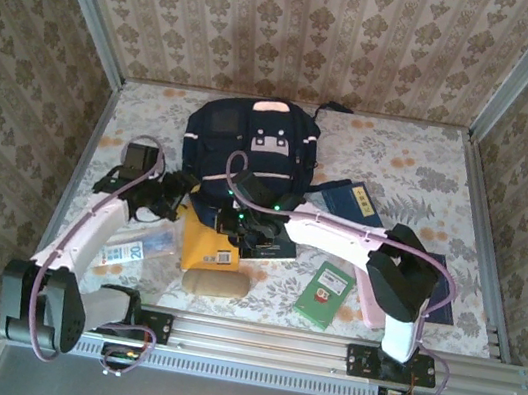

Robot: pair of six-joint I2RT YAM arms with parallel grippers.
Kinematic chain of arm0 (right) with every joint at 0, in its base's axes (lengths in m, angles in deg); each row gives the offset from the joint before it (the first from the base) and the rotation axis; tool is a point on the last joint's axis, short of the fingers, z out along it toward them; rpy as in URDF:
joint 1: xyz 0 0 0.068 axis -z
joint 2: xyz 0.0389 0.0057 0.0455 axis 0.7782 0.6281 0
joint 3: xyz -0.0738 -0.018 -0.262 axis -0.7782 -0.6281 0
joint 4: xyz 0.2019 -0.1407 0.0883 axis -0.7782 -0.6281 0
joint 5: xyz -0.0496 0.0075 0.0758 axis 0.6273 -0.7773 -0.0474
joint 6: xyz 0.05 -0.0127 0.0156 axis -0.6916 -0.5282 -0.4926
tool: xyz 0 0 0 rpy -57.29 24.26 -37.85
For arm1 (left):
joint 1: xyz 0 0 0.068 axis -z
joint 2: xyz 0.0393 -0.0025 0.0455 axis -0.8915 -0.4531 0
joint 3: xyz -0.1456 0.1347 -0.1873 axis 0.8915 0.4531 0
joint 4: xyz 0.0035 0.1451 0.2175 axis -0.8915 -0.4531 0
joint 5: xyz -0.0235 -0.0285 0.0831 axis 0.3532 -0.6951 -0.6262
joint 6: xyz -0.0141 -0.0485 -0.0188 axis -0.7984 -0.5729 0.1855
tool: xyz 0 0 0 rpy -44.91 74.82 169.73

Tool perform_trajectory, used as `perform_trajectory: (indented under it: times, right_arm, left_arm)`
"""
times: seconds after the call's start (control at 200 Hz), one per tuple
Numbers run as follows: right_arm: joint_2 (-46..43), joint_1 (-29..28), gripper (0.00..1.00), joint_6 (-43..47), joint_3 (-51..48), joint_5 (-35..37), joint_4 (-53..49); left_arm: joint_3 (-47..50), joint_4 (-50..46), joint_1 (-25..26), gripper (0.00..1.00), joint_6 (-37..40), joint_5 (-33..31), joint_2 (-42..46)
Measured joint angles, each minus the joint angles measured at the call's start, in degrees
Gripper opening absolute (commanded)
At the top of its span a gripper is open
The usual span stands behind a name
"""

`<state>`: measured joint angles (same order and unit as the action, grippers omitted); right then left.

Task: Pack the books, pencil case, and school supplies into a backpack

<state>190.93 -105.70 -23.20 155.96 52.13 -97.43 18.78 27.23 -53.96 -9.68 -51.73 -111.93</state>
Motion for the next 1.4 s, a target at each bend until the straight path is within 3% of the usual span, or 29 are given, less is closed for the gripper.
perform_trajectory:
  times: [0.235,0.365,0.595,0.695,0.93,1.4]
  right_arm:
    - [0.1,-0.2,0.0,0.3,0.0,0.7,0.2]
    - [0.3,-0.4,0.0,1.0,0.0,1.2,0.3]
    - [0.6,-0.7,0.0,3.4,0.0,3.0,0.0]
    - [0.6,-1.0,0.0,5.1,0.0,3.9,-1.0]
    - [-1.9,-0.2,0.0,8.3,-3.7,4.3,-1.0]
    - [-11.0,8.1,0.0,10.9,-14.7,1.8,-1.0]
  left_arm:
    - [-0.6,1.7,3.8,0.64,-2.0,1.2,-8.6]
    - [-1.2,3.4,5.5,0.58,-3.0,1.2,-11.3]
    - [-1.3,4.7,6.0,0.17,-4.2,0.5,-12.0]
    - [-1.3,4.8,5.9,0.08,-4.3,0.1,-12.0]
    - [-1.3,4.1,5.1,0.04,-3.3,0.2,-11.7]
    - [-3.4,1.1,2.0,0.05,1.6,0.1,-10.5]
